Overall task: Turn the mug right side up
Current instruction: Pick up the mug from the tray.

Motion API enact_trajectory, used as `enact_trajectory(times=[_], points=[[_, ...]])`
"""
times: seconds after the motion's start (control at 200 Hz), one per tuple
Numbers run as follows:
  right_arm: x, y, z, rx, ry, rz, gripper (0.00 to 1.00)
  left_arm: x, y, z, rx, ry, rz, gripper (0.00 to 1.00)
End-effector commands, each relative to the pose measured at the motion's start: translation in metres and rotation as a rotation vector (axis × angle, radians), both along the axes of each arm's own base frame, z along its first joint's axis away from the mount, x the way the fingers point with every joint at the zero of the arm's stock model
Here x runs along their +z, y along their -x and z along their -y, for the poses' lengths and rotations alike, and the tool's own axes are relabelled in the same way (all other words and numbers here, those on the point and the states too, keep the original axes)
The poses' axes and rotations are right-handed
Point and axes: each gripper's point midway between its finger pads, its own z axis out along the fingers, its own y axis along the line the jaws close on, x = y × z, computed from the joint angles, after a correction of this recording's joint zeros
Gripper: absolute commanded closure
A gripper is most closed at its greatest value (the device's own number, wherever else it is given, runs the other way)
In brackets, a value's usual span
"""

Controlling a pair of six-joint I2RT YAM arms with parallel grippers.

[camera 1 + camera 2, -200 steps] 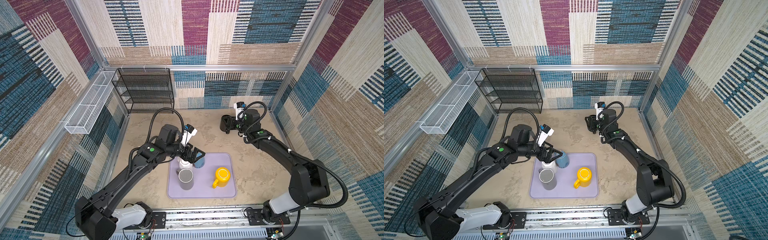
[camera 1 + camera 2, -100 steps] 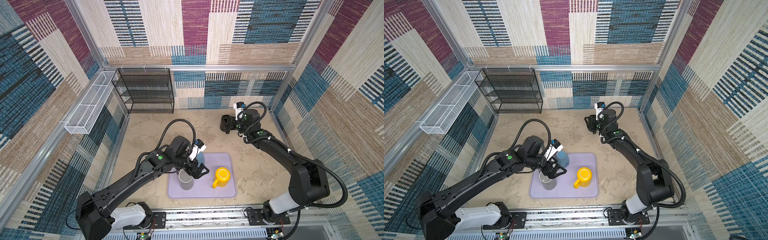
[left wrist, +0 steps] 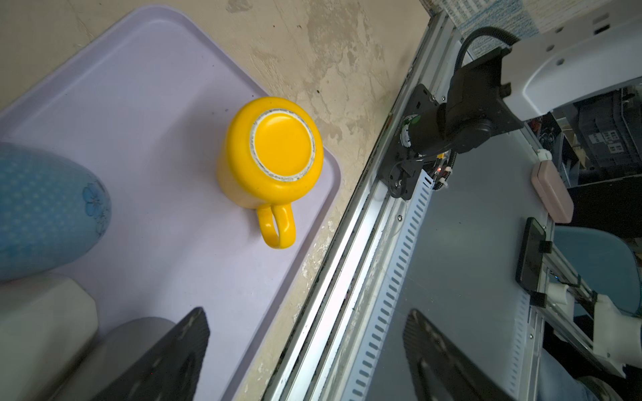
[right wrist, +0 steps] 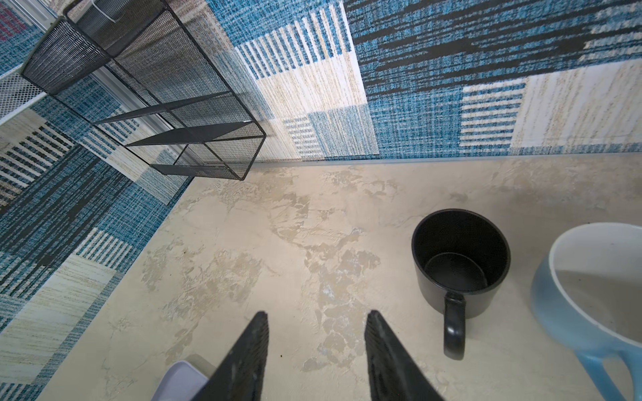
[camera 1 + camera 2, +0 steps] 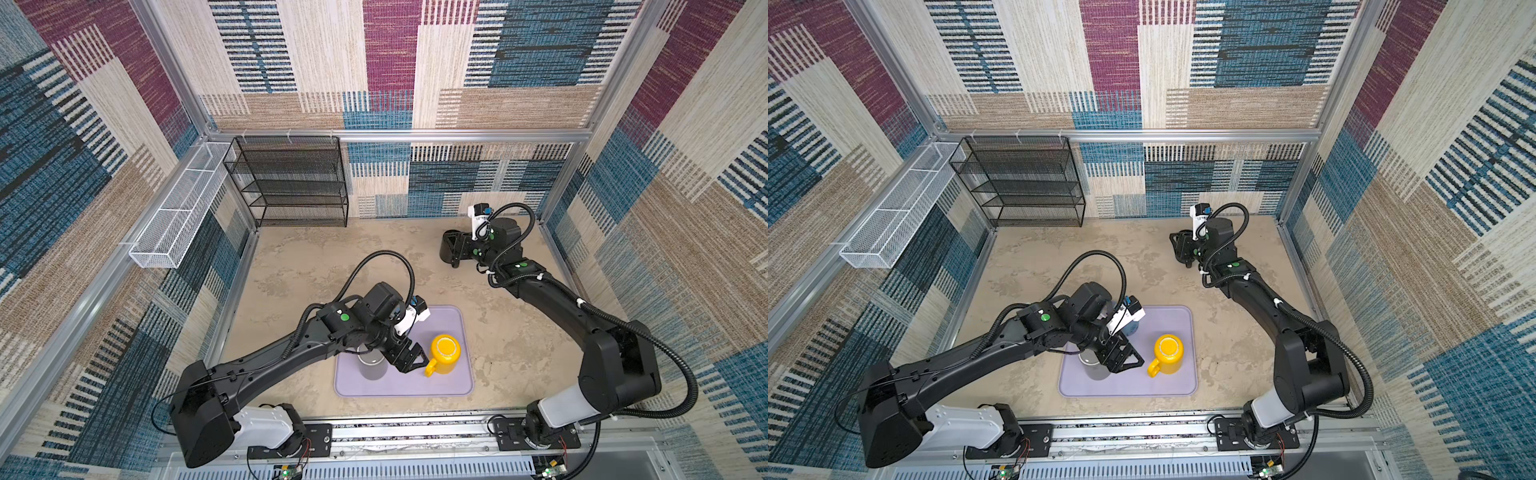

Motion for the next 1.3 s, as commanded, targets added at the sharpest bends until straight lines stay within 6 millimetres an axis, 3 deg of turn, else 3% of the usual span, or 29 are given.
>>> enact_trajectory(times=[0.0, 0.381, 0.556, 0.837, 1.292], points=[[0.006, -0.001, 0.001, -0.009, -0.001, 0.023, 0.52, -0.004, 0.002, 0.006, -0.004, -0.036, 0.009, 0.12], [0.01, 0.003, 0.005, -0.022, 0.002, 0.029, 0.54, -0.044, 0.006, 0.033, 0.068, -0.213, -0.017, 0.16], [0.012, 0.004, 0.006, -0.026, 0.008, 0.034, 0.54, -0.05, 0.005, 0.044, 0.073, -0.244, 0.005, 0.17], [0.012, 0.004, 0.009, -0.036, 0.021, 0.037, 0.58, -0.067, -0.008, 0.046, 0.102, -0.335, 0.048, 0.23], [0.012, 0.004, 0.015, -0.051, 0.027, 0.039, 0.62, -0.081, -0.008, 0.046, 0.062, -0.423, 0.06, 0.32]])
